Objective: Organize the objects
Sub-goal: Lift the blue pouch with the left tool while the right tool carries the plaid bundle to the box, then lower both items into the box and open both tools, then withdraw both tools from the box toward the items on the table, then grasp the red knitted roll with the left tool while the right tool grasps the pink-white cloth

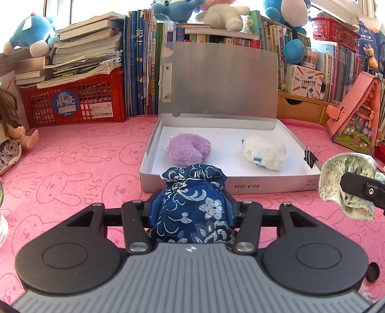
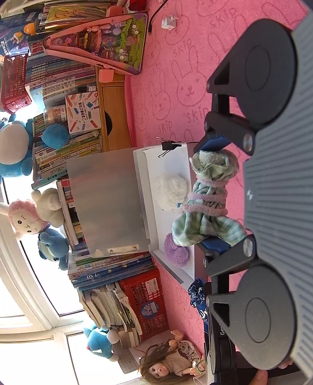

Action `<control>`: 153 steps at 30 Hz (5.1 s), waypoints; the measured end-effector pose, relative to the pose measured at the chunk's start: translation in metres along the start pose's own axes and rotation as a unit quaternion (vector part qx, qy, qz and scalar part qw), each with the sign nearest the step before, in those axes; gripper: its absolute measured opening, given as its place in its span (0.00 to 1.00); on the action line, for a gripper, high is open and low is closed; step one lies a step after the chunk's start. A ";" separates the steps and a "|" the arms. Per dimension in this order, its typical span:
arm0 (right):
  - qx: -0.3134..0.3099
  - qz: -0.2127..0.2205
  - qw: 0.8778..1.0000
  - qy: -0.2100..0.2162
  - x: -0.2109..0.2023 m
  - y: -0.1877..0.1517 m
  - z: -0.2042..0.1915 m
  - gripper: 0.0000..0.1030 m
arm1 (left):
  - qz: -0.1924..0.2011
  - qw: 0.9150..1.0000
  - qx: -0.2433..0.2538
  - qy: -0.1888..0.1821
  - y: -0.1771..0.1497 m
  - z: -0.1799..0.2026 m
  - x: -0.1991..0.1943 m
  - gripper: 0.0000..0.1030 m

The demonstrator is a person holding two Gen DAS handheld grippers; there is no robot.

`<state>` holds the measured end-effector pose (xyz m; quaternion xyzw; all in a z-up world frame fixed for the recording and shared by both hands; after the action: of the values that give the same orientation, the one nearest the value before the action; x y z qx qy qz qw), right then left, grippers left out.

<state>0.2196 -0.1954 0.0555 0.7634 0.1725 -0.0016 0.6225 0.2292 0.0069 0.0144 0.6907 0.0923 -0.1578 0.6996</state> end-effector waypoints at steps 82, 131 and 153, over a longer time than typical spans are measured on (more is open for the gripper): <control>-0.048 -0.076 0.996 -0.015 0.170 0.019 -0.008 0.85 | -0.051 0.997 0.025 0.044 0.032 -0.003 0.150 0.85; -0.096 -0.029 0.995 0.001 -0.117 -0.078 -0.019 0.79 | 0.035 0.999 -0.014 -0.007 -0.082 0.034 -0.128 0.95; -0.078 -0.043 0.994 -0.067 -0.108 -0.109 -0.003 0.54 | 0.015 0.999 -0.021 0.021 -0.098 0.032 -0.105 0.95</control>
<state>0.0882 -0.2029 -0.0237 0.7025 0.1630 -0.0663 0.6896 0.0943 -0.0148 -0.0401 0.6800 0.0995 -0.1309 0.7145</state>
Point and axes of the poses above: each gripper's, at about its wrist camera, not at the fingertips, and x roughly the way its jaws point, z to its right, y to its top, the point moved 7 cm from there along x, roughly the way its jaws point, and after that the axes turned 13 degrees about z, right-handed, at the moved point
